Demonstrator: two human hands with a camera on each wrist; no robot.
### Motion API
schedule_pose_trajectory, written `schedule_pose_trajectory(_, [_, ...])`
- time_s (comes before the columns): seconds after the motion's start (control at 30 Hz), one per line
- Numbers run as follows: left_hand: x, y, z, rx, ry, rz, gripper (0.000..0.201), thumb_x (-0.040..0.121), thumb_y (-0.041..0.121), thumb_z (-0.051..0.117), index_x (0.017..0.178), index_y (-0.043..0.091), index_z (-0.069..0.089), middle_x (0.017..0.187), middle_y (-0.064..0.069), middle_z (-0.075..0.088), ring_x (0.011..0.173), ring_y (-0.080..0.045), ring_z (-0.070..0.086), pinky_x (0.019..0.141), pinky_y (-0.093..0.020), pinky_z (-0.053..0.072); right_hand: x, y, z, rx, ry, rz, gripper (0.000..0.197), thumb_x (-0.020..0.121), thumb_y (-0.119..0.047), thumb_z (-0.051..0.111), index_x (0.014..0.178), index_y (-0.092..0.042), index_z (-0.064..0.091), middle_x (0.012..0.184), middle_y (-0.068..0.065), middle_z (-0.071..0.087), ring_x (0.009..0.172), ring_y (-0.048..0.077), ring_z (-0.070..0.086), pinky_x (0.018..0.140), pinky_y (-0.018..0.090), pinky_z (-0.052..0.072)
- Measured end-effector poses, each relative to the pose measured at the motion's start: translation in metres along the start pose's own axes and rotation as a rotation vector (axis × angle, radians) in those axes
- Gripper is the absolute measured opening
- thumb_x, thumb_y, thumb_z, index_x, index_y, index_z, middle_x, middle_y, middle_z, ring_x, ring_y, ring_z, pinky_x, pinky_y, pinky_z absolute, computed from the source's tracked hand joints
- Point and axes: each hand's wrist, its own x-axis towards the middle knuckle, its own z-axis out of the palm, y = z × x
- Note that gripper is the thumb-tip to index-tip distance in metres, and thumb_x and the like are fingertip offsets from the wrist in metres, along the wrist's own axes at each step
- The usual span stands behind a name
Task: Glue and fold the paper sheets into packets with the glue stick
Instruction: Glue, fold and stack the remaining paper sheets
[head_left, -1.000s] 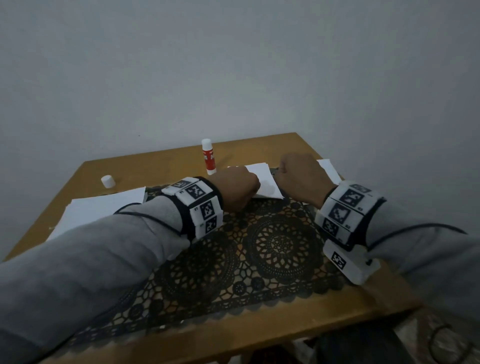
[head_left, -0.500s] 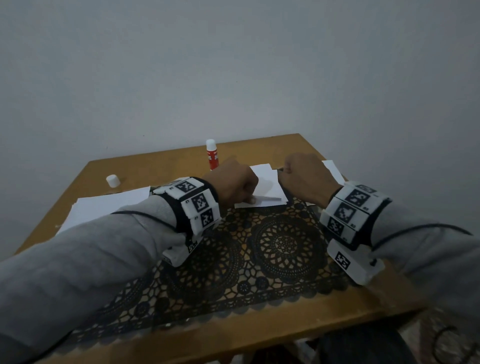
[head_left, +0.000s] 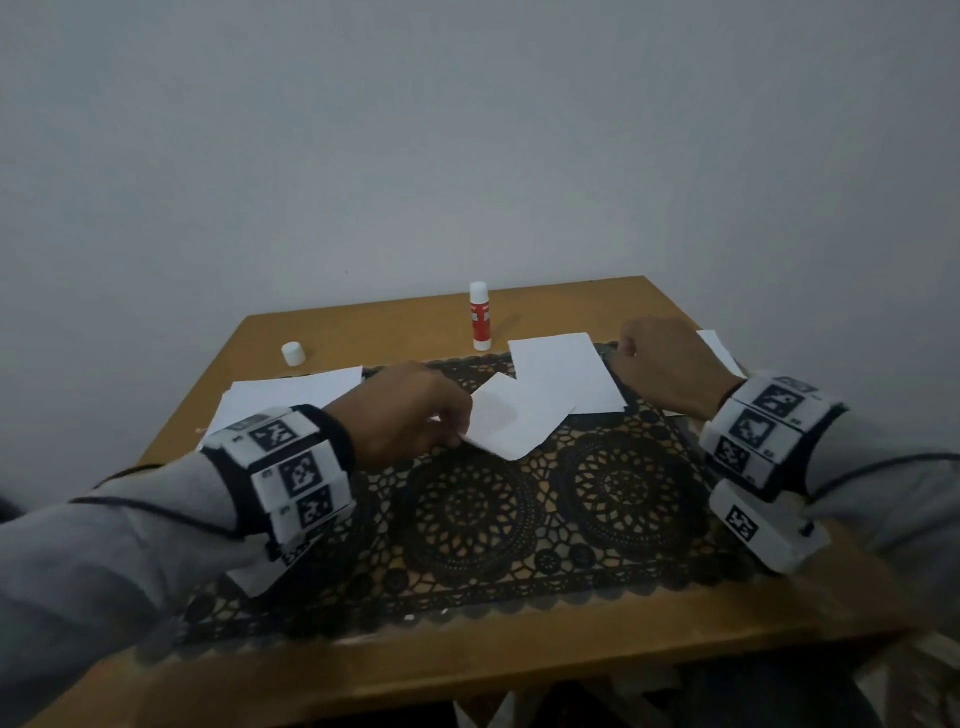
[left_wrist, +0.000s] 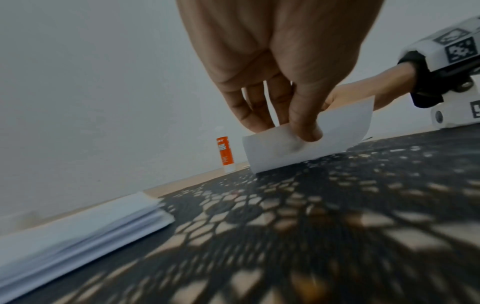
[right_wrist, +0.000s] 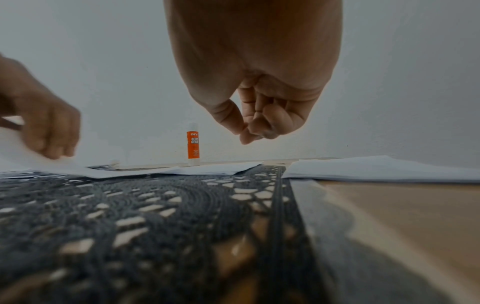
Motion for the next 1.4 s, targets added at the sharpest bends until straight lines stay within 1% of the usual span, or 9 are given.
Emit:
schedule_pose_trajectory(0.23, [-0.045,-0.015,0.008,-0.019,-0.092,-0.014,0.018,0.089,0.008,0.062,0.099,0.019,0.071,0.109,0.006,0.066,0.102,-0.008,0.058,0.091,-0.021,0.047,-0.005,-0.008,0.002,-0.048,-0.062,-0.036,0.016,0.088,-0.015,0.052,0.075,-0.007,0.053,0.074,0.006,0.059,0.071,0.024,0.055,0.062,0.036,0.042])
schedule_pose_trajectory(0.33, [-0.052,-0.023,0.010,-0.017,-0.124,-0.016,0.023,0.087,0.003,0.059,0.098,0.021,0.070,0.109,0.007,0.065,0.103,-0.008,0.057,0.092,-0.022,0.046,0.002,-0.024,0.002,-0.063,-0.106,-0.104,0.014,0.089,-0.019,0.055,0.075,-0.016,0.052,0.077,-0.002,0.059,0.075,0.020,0.054,0.061,0.032,0.037])
schedule_pose_trajectory(0.43, [-0.053,-0.033,0.011,-0.033,-0.114,-0.012,0.028,0.081,-0.004,0.058,0.089,0.020,0.069,0.107,0.009,0.066,0.100,-0.008,0.059,0.091,-0.024,0.047,0.021,-0.051,0.008,0.017,-0.103,-0.142,0.007,0.088,-0.019,0.063,0.087,-0.013,0.060,0.087,-0.004,0.058,0.082,0.016,0.052,0.067,0.027,0.034])
schedule_pose_trajectory(0.57, [-0.053,-0.042,0.012,0.012,-0.119,0.019,0.025,0.081,-0.003,0.058,0.086,0.019,0.068,0.111,0.013,0.065,0.103,-0.006,0.058,0.091,-0.016,0.043,0.046,-0.083,0.028,0.158,-0.142,-0.014,0.043,0.085,-0.032,0.071,0.118,-0.010,0.054,0.109,0.004,0.055,0.092,0.020,0.054,0.072,0.031,0.045])
schedule_pose_trajectory(0.7, [-0.054,-0.043,0.011,0.041,-0.116,0.062,0.029,0.079,-0.004,0.054,0.091,0.018,0.069,0.107,0.012,0.065,0.101,-0.007,0.058,0.086,-0.017,0.045,0.072,-0.100,0.045,0.217,-0.082,0.048,0.060,0.081,-0.039,0.074,0.122,0.001,0.055,0.124,0.019,0.057,0.102,0.031,0.059,0.085,0.045,0.050])
schedule_pose_trajectory(0.87, [-0.055,-0.044,0.011,0.038,-0.166,0.094,0.037,0.070,-0.004,0.052,0.093,0.021,0.067,0.110,0.012,0.062,0.102,-0.010,0.058,0.084,-0.029,0.050,0.092,-0.107,0.060,0.301,-0.101,0.079,0.038,0.079,-0.033,0.077,0.105,-0.006,0.070,0.103,0.012,0.069,0.078,0.017,0.057,0.071,0.032,0.047])
schedule_pose_trajectory(1.07, [-0.059,-0.029,0.008,0.038,-0.245,0.044,0.050,0.076,0.002,0.051,0.119,0.024,0.063,0.128,0.007,0.056,0.116,-0.012,0.053,0.100,-0.030,0.045,0.094,-0.111,0.063,0.273,-0.118,0.049,0.017,0.083,-0.025,0.072,0.094,-0.016,0.064,0.089,0.002,0.062,0.082,0.017,0.056,0.071,0.027,0.039])
schedule_pose_trajectory(1.23, [-0.070,-0.016,0.010,0.136,-0.353,0.020,0.047,0.086,0.012,0.046,0.133,0.016,0.053,0.139,-0.003,0.048,0.127,-0.018,0.044,0.106,-0.036,0.038,0.081,-0.117,0.055,0.258,-0.120,-0.022,0.018,0.084,-0.024,0.070,0.075,-0.013,0.059,0.068,-0.002,0.055,0.061,0.011,0.050,0.054,0.022,0.035])
schedule_pose_trajectory(1.4, [-0.087,0.003,0.017,0.144,-0.401,-0.056,0.049,0.097,0.028,0.039,0.144,0.017,0.031,0.152,-0.006,0.025,0.133,-0.021,0.036,0.111,-0.036,0.033,0.053,-0.123,0.034,0.201,-0.279,-0.158,0.022,0.087,-0.027,0.070,0.084,-0.006,0.062,0.073,0.009,0.068,0.055,0.020,0.066,0.055,0.031,0.056])
